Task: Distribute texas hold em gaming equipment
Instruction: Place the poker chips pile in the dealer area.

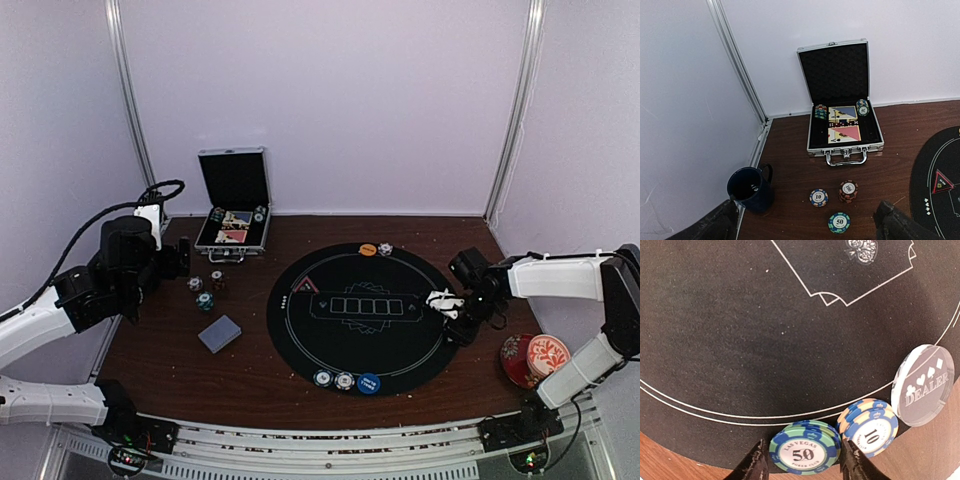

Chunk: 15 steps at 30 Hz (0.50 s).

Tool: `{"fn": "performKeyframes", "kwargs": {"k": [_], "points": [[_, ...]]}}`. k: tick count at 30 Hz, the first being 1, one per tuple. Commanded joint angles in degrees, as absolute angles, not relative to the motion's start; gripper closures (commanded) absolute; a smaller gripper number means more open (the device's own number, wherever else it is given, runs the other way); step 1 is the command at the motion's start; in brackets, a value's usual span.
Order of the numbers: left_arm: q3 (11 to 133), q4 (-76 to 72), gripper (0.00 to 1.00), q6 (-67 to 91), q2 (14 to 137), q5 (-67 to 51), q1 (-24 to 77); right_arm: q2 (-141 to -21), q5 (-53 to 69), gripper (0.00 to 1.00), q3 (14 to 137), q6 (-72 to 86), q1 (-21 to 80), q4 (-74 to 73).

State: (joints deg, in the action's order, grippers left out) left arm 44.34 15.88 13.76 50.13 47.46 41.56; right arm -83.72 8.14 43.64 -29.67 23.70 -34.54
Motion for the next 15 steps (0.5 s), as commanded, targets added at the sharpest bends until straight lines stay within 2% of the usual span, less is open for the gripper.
{"fn": "performKeyframes", "kwargs": {"k": [1,15], "points": [[44.2,13.0,0.02,13.3,49.9,47.0,41.2,-83.3,9.1,0.54,43.8,-30.0,23.3,-35.4],[44.3,13.0,0.02,13.3,50.1,47.2,41.3,-82.1,3.8,0.43,43.2,-28.0,23.4,-31.9]]}}
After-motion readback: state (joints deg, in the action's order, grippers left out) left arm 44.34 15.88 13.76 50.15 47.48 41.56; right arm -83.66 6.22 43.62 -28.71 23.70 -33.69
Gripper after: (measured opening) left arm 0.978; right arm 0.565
